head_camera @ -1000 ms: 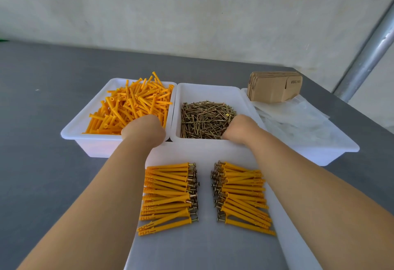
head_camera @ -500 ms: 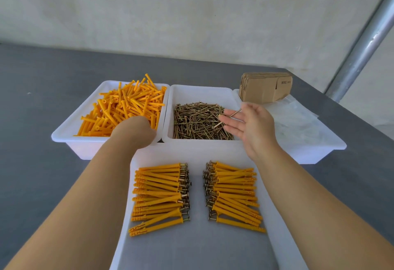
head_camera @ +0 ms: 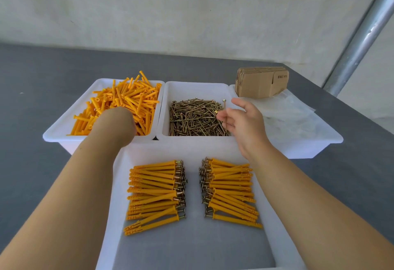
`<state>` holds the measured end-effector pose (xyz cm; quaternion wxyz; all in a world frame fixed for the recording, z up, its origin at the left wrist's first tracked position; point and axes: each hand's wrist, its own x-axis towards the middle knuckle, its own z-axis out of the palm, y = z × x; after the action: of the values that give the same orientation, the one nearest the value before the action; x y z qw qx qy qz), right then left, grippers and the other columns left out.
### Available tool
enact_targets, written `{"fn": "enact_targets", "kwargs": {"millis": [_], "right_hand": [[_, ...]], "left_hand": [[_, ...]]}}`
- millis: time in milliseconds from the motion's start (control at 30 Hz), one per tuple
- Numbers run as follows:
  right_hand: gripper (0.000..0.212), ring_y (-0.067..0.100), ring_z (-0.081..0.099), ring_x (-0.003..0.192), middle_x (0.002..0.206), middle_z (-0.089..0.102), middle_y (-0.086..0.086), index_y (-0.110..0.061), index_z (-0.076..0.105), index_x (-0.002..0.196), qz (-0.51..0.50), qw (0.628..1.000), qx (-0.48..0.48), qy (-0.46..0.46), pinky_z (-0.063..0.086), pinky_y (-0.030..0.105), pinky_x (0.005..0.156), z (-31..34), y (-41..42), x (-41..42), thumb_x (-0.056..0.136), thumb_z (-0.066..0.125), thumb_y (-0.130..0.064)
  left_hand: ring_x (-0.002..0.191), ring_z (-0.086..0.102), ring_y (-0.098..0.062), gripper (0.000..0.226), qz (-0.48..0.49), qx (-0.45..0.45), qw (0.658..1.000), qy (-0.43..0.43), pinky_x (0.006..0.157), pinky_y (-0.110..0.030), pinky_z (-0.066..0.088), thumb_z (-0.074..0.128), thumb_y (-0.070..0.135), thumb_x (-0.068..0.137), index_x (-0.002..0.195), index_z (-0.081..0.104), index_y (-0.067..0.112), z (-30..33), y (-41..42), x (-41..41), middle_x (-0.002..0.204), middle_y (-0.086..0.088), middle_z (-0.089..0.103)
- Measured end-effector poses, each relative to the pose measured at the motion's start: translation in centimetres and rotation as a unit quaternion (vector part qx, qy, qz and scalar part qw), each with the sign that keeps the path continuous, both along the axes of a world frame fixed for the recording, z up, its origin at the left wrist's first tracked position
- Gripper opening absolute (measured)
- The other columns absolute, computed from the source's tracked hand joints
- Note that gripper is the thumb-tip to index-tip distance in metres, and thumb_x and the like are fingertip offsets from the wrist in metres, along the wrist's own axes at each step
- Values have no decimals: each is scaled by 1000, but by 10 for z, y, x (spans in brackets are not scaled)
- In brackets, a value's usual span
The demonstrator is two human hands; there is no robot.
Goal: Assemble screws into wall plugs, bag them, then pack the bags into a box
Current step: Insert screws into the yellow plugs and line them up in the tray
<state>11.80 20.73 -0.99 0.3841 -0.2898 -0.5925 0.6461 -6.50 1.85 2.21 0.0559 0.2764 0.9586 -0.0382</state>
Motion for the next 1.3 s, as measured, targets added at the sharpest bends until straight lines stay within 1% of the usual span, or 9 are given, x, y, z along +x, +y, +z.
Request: {"fn": "enact_targets", "kwargs": {"millis": [133, 233, 300, 433, 600, 700, 933, 1200, 1300], "right_hand": [[39, 18, 73, 81, 77, 70, 5, -15, 56, 131, -23, 1000, 5, -6, 60, 29, 76, -2, -1, 0, 93, 62, -6], [39, 10, 69, 66, 69, 61, -3, -16, 59, 129, -32, 999, 7, -22, 58, 25, 71, -4, 1, -1, 91, 67, -11], [38, 8, 64, 59, 66, 61, -4, -17, 63, 126, -30, 999, 20, -35, 55, 22, 65, -5, 2, 0, 89, 71, -14], [21, 8, 56, 52, 54, 60, -8, -22, 73, 108, -14, 997, 62, -53, 47, 17, 54, -7, 2, -1, 87, 73, -19], [4, 10, 56, 54, 55, 60, -6, -23, 73, 84, -7, 996, 63, -55, 48, 24, 58, -6, 1, 1, 87, 72, -23], [8, 10, 55, 53, 54, 59, -6, -20, 69, 82, 0, 995, 80, -57, 46, 22, 54, -4, 0, 2, 86, 73, -24], [21, 11, 46, 52, 55, 52, -7, -23, 70, 79, 123, 971, 190, -73, 41, 27, 53, 3, -21, 0, 73, 78, -41], [9, 5, 42, 51, 50, 49, -14, -29, 74, 78, 160, 952, 239, -100, 39, 23, 53, 2, -30, -1, 85, 76, -25], [13, 2, 37, 48, 46, 44, -18, -32, 71, 78, 100, 948, 277, -123, 37, 22, 54, 3, -27, -1, 89, 72, -25]], "left_hand": [[103, 62, -32, 27, 21, 177, 984, 13, 86, -42, 55, 58, 3, 90, 112, 71, 13, -6, -3, 0, 112, -12, 68], [84, 68, -24, 25, -35, 461, 884, 68, 74, -32, 52, 59, 6, 92, 114, 69, 11, -15, 0, 12, 93, -7, 75], [85, 69, -16, 24, -58, 551, 829, 76, 74, -23, 49, 61, 8, 93, 116, 67, 11, -16, 2, 19, 93, -3, 75], [88, 71, -17, 19, -65, 613, 783, 83, 82, -27, 54, 59, 5, 94, 110, 69, 9, -17, 2, 21, 94, -5, 74], [85, 67, -26, 35, -16, 647, 727, 228, 76, -32, 48, 39, 2, 85, 103, 69, 6, -2, -3, 10, 92, -10, 71], [96, 71, -12, 38, 0, 728, 671, 137, 82, -28, 55, 33, 1, 93, 113, 65, 5, -5, 1, 20, 103, -5, 68], [93, 72, -7, 40, -8, 764, 634, -119, 74, -28, 60, 31, -4, 101, 107, 63, 19, -11, 36, 62, 114, -3, 65], [87, 73, -7, 31, 22, 732, 649, -204, 69, -26, 61, 36, -2, 102, 108, 64, 9, -18, 41, 69, 100, -5, 70], [86, 69, -11, 22, -101, 631, 766, -67, 73, -26, 56, 47, 7, 100, 104, 68, 13, -19, 33, 63, 93, -2, 72]]}}
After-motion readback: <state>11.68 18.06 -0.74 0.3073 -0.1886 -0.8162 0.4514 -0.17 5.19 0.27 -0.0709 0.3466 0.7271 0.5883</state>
